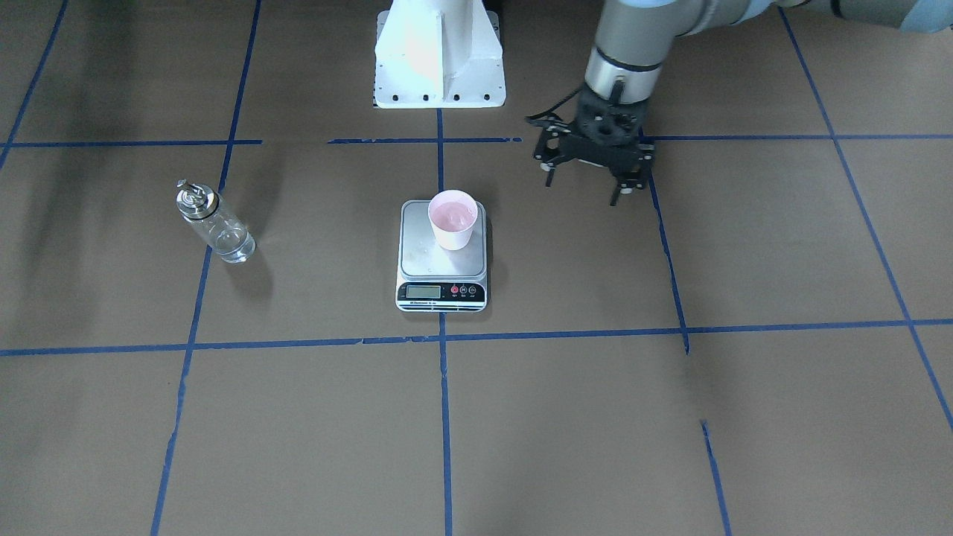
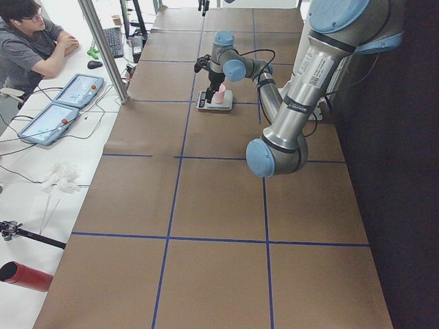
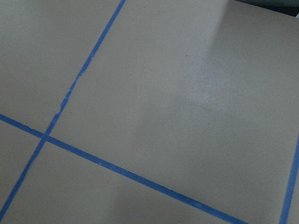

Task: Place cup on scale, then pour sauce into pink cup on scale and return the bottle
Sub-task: 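Release the pink cup and withdraw the left gripper, then reach the right gripper to the glass sauce bottle and grasp it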

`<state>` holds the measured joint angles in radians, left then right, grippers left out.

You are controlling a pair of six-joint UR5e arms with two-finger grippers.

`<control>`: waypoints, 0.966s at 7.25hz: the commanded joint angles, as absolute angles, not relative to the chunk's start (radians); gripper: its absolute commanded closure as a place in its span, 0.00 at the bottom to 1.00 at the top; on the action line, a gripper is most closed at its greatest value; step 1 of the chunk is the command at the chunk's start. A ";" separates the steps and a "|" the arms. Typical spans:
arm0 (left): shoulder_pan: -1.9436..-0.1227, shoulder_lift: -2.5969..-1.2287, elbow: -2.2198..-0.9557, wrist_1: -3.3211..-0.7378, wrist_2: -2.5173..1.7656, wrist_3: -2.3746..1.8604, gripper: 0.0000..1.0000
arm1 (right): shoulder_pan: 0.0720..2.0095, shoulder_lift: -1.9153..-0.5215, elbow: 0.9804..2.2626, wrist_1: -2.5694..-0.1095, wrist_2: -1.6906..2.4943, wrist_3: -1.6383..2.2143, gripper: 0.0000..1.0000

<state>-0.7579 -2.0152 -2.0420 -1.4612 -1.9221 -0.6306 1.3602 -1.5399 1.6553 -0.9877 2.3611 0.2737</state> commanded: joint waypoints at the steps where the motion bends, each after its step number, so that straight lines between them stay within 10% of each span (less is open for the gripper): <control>1: -1.119 -1.816 -2.057 -1.457 -2.066 -0.320 0.00 | 1.292 -1.539 1.766 -0.989 2.395 0.494 0.00; 7: -1.728 -1.652 -1.582 -1.604 -2.118 0.331 0.00 | 0.832 -1.342 2.203 -1.392 2.024 1.083 0.00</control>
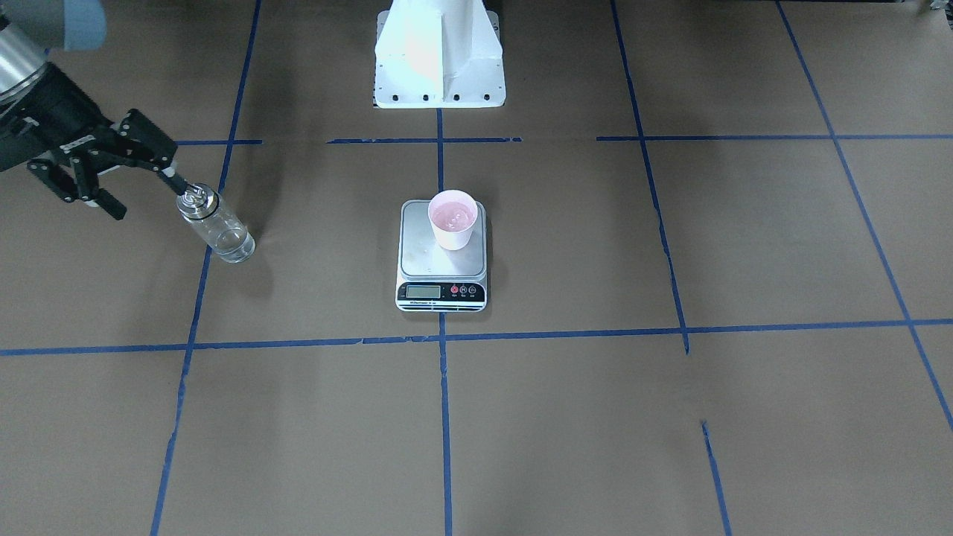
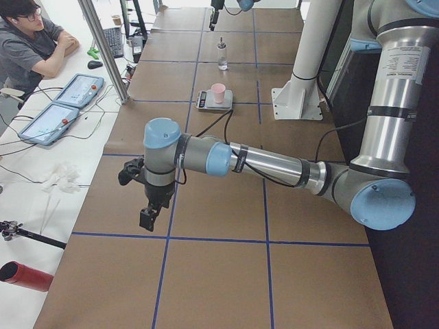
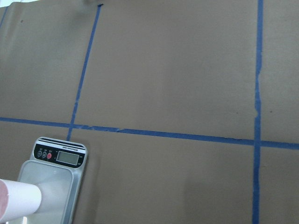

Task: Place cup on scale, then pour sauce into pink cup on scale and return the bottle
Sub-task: 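Reach the right gripper to the glass sauce bottle and grasp it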

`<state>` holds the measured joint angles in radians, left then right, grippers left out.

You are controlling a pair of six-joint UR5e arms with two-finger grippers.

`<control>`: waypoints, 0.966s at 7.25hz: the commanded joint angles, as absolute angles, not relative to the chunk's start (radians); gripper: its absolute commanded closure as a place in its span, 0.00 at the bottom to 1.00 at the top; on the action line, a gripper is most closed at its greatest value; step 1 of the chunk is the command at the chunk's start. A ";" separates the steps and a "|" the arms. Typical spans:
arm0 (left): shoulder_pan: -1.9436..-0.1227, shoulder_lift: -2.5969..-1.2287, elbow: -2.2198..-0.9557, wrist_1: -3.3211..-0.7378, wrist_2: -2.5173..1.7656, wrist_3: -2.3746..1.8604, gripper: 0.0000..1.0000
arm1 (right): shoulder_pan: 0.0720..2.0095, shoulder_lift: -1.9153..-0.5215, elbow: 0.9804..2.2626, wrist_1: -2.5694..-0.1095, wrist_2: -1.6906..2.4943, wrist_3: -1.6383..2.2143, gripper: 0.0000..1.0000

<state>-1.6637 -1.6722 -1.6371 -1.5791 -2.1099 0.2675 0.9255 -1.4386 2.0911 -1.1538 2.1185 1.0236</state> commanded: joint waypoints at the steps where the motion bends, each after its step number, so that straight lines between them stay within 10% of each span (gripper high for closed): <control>1: -1.730 -1.599 -1.588 -1.608 -2.240 0.331 0.00 | 0.716 -1.326 2.318 -1.549 1.846 1.113 0.00; 7: -1.723 -1.588 -1.595 -1.527 -2.293 0.316 0.00 | 0.247 -1.667 2.399 -1.290 1.226 1.397 0.00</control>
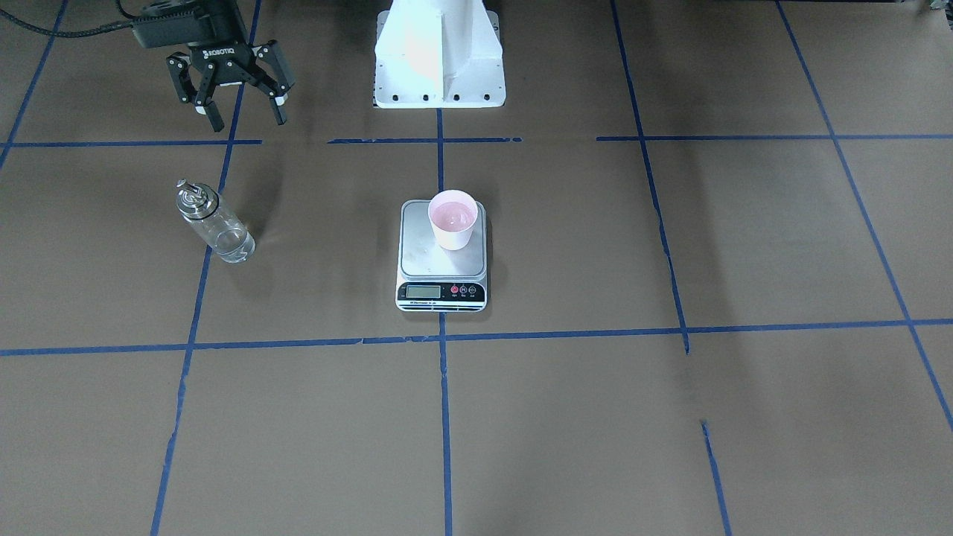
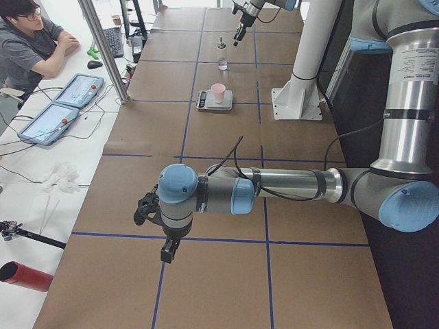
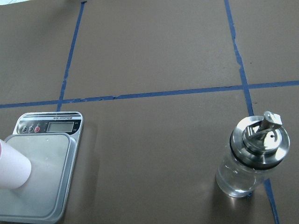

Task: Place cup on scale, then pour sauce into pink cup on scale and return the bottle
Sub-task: 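Reach the right gripper to the glass sauce bottle and grasp it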

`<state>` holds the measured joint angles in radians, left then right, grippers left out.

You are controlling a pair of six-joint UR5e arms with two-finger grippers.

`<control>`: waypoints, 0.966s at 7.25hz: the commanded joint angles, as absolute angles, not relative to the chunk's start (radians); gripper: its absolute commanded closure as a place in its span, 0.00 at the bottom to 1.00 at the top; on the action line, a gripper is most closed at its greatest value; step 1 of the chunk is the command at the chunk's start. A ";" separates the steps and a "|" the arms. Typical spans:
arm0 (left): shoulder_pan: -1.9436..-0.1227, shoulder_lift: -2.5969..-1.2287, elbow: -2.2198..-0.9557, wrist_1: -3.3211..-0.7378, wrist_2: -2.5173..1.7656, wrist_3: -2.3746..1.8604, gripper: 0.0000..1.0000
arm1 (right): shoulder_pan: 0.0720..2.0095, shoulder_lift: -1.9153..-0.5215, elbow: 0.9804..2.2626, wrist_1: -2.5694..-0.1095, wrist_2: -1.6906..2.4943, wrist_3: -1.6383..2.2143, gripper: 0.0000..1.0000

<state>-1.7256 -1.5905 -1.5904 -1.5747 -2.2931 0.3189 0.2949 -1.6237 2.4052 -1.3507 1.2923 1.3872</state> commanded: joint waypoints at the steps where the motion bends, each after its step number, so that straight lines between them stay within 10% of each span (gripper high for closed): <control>1: -1.718 -1.591 -1.612 -1.488 -2.298 0.316 0.00 | 0.198 -1.666 2.363 -1.282 1.135 1.419 0.00; 7: -1.701 -1.589 -1.632 -1.499 -2.326 0.318 0.00 | 0.135 -1.709 1.944 -0.839 0.894 1.431 0.00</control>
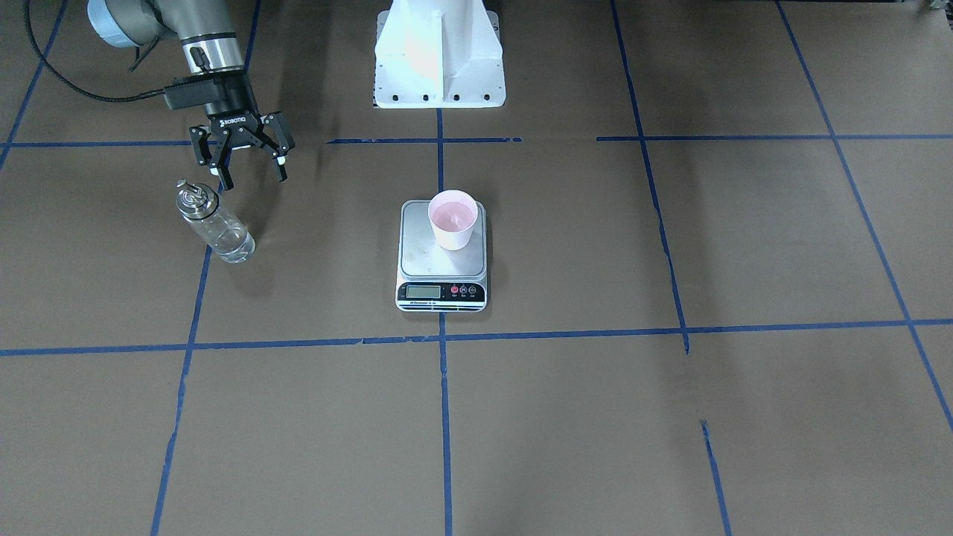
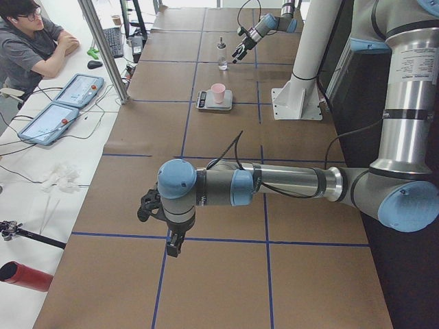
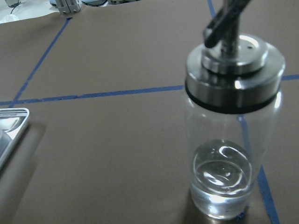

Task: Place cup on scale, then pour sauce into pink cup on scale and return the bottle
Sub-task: 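Reach the right gripper to the glass sauce bottle and grasp it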

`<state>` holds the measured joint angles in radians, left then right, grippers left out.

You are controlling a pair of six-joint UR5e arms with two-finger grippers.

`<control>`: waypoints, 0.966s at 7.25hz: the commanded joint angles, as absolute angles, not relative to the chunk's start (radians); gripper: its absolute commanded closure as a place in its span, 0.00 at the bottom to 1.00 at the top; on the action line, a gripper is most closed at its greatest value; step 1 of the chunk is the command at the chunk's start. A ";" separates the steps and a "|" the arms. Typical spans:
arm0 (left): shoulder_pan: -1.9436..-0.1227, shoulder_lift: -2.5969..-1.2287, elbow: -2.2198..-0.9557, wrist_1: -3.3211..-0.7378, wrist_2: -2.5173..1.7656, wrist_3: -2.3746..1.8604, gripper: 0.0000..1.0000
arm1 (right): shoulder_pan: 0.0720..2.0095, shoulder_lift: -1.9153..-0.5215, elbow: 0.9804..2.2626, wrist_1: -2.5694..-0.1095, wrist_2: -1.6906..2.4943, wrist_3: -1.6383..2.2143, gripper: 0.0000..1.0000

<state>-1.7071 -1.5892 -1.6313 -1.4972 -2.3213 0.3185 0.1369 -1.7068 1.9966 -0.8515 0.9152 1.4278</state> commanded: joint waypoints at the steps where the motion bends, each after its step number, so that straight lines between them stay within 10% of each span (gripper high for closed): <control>1: -1.701 -1.589 -1.638 -1.499 -2.326 0.318 0.00 | 0.135 -1.709 1.904 -0.768 0.876 1.424 0.00; 7: -1.700 -1.586 -1.647 -1.496 -2.326 0.318 0.00 | 0.159 -1.697 1.867 -0.710 0.761 1.289 0.00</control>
<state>-1.6997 -1.5869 -1.6470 -1.4955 -2.3255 0.3175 0.1447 -1.6974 1.8673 -0.7115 0.7765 1.3197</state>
